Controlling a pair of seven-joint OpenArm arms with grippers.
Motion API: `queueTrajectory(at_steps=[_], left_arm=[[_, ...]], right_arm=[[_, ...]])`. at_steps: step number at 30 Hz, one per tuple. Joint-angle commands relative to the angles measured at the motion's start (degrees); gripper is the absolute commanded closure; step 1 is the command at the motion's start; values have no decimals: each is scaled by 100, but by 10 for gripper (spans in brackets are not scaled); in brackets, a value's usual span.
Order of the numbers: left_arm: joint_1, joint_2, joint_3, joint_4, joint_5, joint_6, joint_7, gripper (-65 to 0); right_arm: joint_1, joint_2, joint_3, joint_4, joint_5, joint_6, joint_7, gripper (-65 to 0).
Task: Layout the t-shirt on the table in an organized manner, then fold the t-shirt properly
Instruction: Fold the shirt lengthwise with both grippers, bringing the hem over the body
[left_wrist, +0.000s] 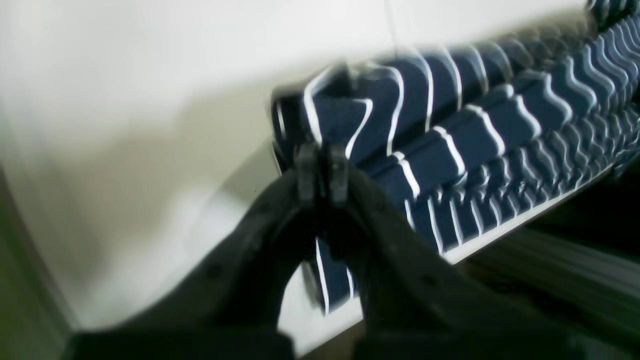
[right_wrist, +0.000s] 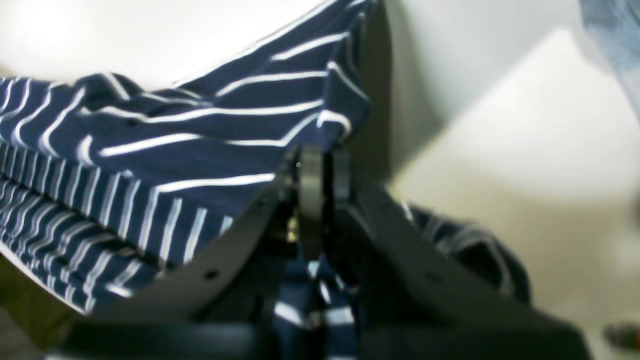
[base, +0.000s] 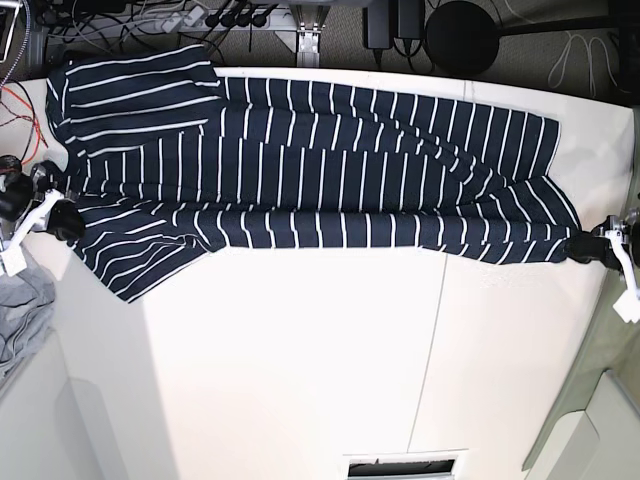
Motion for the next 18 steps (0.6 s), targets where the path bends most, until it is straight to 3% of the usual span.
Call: queueTrajectory(at_steps=[1,7,8,11,12,18], left_arm=[[39,-192,-63,146,-42,-28,-37,0],[466,-20,-63,328,-31,-28,-59,0],[476,57,-63,328,-15,-28,-61,0],[494,280,-63,328,-7,-28,-57,0],[496,334,-63,328,17,-28,-57,0],[529,466,-63,328,245,-28,-63,0]], right_arm=[[-57,151,138,138,98,-4,92,0],[-466,-2,201,127,-11,-4,96,0],[-461,-44,201,116,-111,-4,101,-49],[-450,-79,201,116,-192,-57,334,-367],[-426,-79,205,118,-197,-57,452,-415],[116,-85,240,118,-442,-249,739,-428]])
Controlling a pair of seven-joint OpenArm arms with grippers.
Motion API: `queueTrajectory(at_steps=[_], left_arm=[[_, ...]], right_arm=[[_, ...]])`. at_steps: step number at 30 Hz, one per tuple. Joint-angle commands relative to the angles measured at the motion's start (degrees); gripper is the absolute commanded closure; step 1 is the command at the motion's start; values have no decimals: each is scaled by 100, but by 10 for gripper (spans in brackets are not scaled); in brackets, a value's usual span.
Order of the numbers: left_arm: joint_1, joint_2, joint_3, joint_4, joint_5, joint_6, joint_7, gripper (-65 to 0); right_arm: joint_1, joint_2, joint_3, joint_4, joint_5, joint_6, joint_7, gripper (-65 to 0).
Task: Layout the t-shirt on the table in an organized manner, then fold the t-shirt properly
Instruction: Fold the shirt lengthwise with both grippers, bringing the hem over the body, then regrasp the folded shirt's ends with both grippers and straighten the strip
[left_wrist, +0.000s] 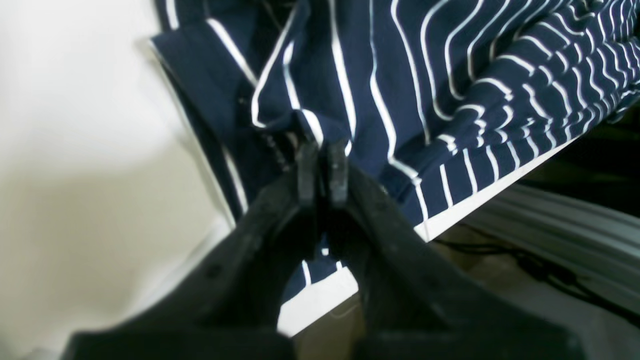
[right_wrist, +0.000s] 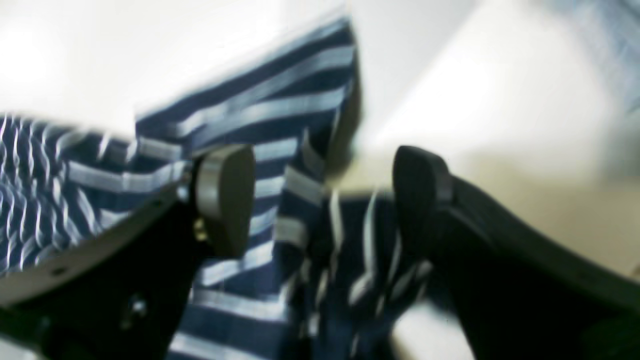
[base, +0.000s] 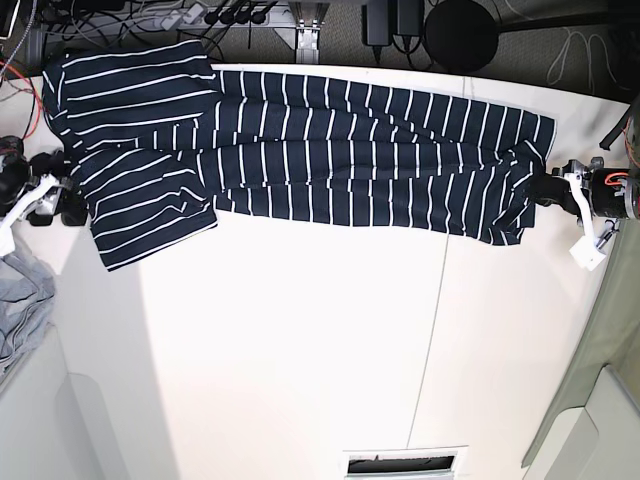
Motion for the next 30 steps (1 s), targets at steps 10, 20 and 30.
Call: queueTrajectory(at_steps=[10,20,30], left_arm=[[96,-127,-61,74,-57,-30,-57,0],[98,-127,-61,74,-57,-30,-61,0],[98,-129,-61,74,-37,-30,-59,0]], right_arm=[[1453,-295,48,-1628,-634,-35,514,-428],[1733,-815,48,-2758,-866,166,682,-423],[1731,-966,-251,-2533,-634,184,560,0]])
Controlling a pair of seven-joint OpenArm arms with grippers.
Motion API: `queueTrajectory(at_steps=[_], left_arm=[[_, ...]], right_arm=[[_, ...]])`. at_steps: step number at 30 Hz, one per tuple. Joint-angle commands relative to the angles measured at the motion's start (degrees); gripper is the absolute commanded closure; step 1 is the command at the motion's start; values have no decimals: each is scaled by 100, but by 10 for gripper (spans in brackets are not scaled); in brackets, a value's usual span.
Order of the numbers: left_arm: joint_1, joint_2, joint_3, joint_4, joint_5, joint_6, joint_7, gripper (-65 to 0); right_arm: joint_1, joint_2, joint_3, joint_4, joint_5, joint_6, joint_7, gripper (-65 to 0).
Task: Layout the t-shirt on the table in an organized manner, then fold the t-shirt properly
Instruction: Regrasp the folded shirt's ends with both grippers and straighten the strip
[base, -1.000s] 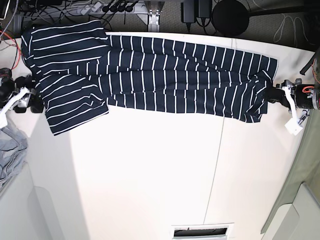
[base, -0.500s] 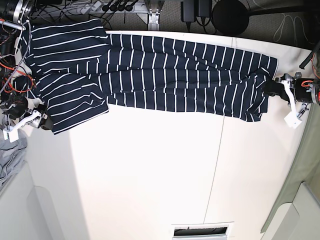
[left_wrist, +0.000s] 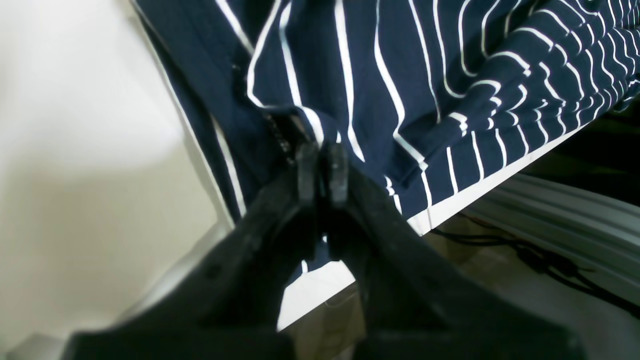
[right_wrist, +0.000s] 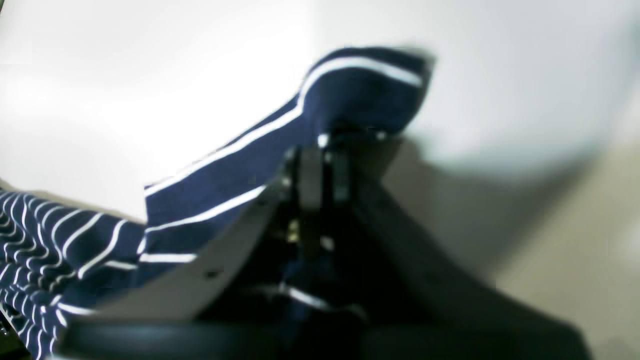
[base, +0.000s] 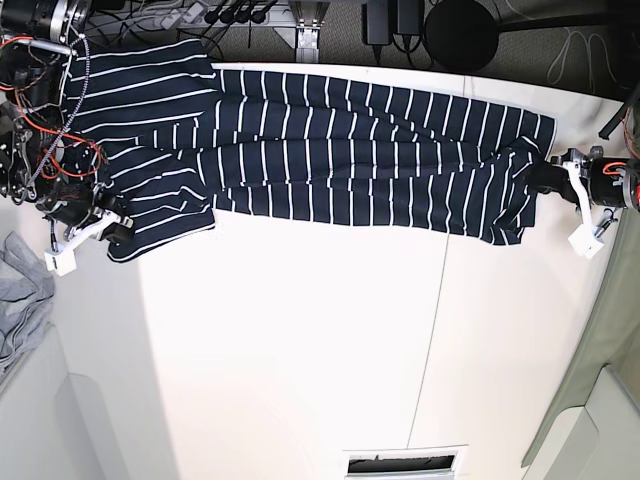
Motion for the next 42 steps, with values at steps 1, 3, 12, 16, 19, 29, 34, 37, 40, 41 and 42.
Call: queueTrajectory(at_steps=[1,3,12,16,19,29,34,37,40,41,42], left_arm=[[-81,-131,-61,72,-92,-30,-59,0],[-81,-136,-61,72,-249,-30,48,0],[-79,-468,-72,164,-1056,-30,844,0],[-74,-761,-72,164,-1189,-30,944,0],[-44,-949,-72,170,-1587,-30,1220,0],[20,-1036,-72,186,-2090,-30,1871,0],[33,-1034,-70,184,-2090,-30,1871,0],[35,-1034,-70,184,-2090,-30,1845,0],[33,-1034,-70,184,-2090,-30,1829,-87],[31,-1034,-70,184,-2090,-30,1801,-139],[31,-1034,-70,184,-2090,-30,1744,-186]], right_arm=[[142,83,17,236,111,46,4,0],[140,83,22,533,181,46,-297,0],[-717,455,31,2820,1281,50,-1550,0],[-1484,761,83,3832,1296,50,-1563,0],[-2164,859,284,4575,1331,50,-1563,0],[-3606,850,876,5617,1600,50,-1558,0],[-4006,691,833,5580,1556,52,-1552,0],[-4046,632,835,5512,1329,48,-1445,-38],[-4041,634,835,5497,1241,37,-1250,-297],[-4019,634,835,5501,1241,37,-1204,-331],[-3987,634,835,5508,1244,37,-1167,-334]])
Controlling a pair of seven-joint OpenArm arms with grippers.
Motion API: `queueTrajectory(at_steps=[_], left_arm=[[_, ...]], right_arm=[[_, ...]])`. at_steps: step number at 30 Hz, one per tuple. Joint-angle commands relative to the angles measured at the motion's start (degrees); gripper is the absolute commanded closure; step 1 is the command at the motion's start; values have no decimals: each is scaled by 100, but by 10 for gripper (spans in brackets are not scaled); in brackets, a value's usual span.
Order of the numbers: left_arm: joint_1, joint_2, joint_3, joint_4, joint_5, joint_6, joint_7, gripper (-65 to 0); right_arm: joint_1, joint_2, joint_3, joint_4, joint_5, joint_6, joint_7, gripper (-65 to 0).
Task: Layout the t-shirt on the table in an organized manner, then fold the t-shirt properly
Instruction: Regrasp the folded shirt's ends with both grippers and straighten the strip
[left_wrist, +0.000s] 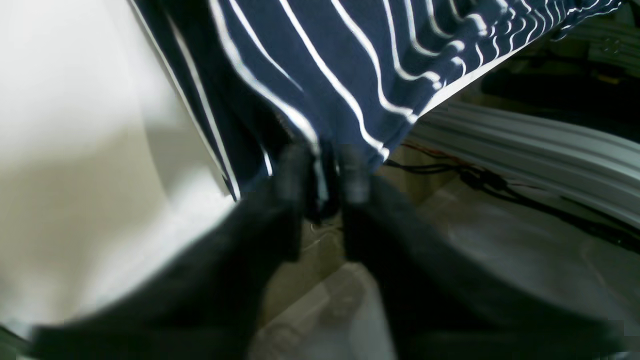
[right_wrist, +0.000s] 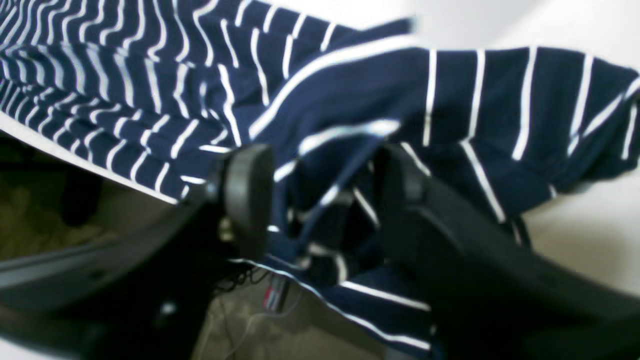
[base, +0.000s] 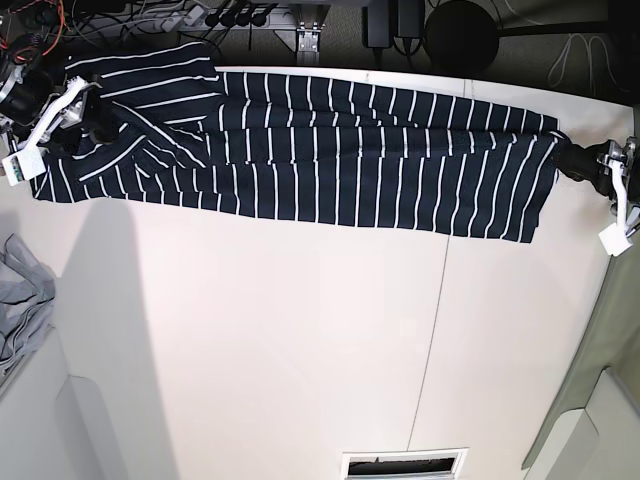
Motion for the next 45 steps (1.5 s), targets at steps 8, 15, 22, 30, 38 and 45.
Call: queueTrajectory(at_steps=[8,15,22,30,38,45], left_arm=[[-79,-179,-476,59,-35,-28,-186,-249],[-74,33,-660,35,1316,-28,-1434,-250],[-81,774,-660,-721,2328,-28,-2579,-336],[-79,1320,-660,-1180,2612,-28,-2695,-336],[-76,1604,-660,-1185,2935,-28,-2695,-336],[24,1600,-660,-1185,2944,-28,-2691,-336]], right_arm=[[492,92,63,109,31,2,149,-334],[562,52,61,107,57,2,157,-334],[529,-35,-17,48,50,4,109,-334],[529,-37,-20,-11,190,4,111,-333],[533,-175,-28,-258,-83,-2,129,-157],[542,-210,50,-326,-15,-79,271,-26]])
